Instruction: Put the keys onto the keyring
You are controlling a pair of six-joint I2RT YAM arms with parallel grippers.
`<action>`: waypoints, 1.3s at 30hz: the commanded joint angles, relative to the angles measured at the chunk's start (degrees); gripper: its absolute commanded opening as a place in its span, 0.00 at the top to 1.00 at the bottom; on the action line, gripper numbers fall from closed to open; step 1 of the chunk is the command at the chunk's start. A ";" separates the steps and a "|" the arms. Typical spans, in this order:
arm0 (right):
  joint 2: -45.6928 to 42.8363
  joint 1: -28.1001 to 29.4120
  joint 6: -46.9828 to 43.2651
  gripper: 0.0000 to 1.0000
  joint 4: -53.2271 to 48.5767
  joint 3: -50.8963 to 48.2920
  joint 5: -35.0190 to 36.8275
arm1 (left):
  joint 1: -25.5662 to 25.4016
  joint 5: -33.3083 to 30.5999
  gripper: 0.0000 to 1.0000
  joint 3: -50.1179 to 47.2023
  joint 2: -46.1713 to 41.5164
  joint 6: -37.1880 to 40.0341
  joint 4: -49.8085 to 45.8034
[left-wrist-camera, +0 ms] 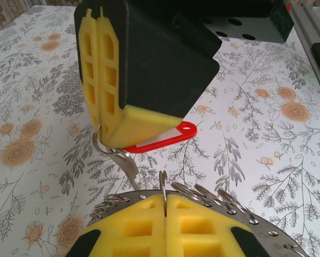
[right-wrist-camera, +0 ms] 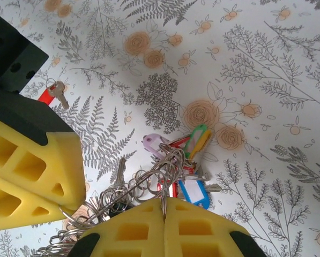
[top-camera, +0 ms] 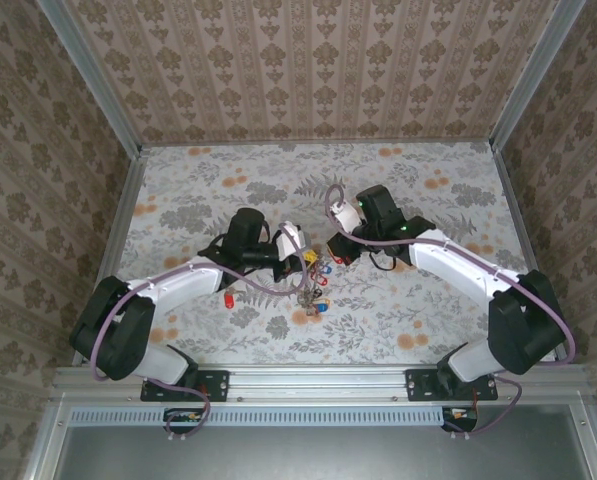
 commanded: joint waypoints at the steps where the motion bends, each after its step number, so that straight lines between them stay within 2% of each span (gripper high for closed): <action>1: -0.98 0.34 -1.47 1.00 0.77 -0.18 -2.92 | -0.23 0.20 1.00 -0.87 0.40 -2.37 3.69; 4: -4.04 0.32 -5.45 1.00 4.62 -4.40 -4.24 | -0.23 0.23 1.00 -0.65 0.34 -2.63 3.69; 7: -7.75 0.32 -10.14 1.00 5.05 -6.11 -9.77 | -0.22 0.36 1.00 -0.52 0.38 -2.96 3.78; 11: -6.54 0.32 -12.45 1.00 1.75 -4.40 -11.93 | -0.23 0.96 1.00 0.18 0.75 -2.99 3.31; 15: -5.25 0.62 -12.08 1.00 2.88 -3.54 -14.44 | -0.24 1.27 1.00 0.76 1.12 -3.17 3.22; 26: -1.94 1.20 -11.75 1.00 3.87 -2.75 -12.82 | -0.23 2.14 1.00 1.02 1.25 -4.35 3.59; 32: -2.46 0.90 -7.94 1.00 7.00 -3.99 -5.34 | -0.32 4.03 1.00 0.79 0.86 -3.70 3.80; 39: -1.97 -0.84 -2.72 1.00 5.29 -2.44 -8.31 | -0.32 4.68 1.00 0.32 0.65 -1.31 2.42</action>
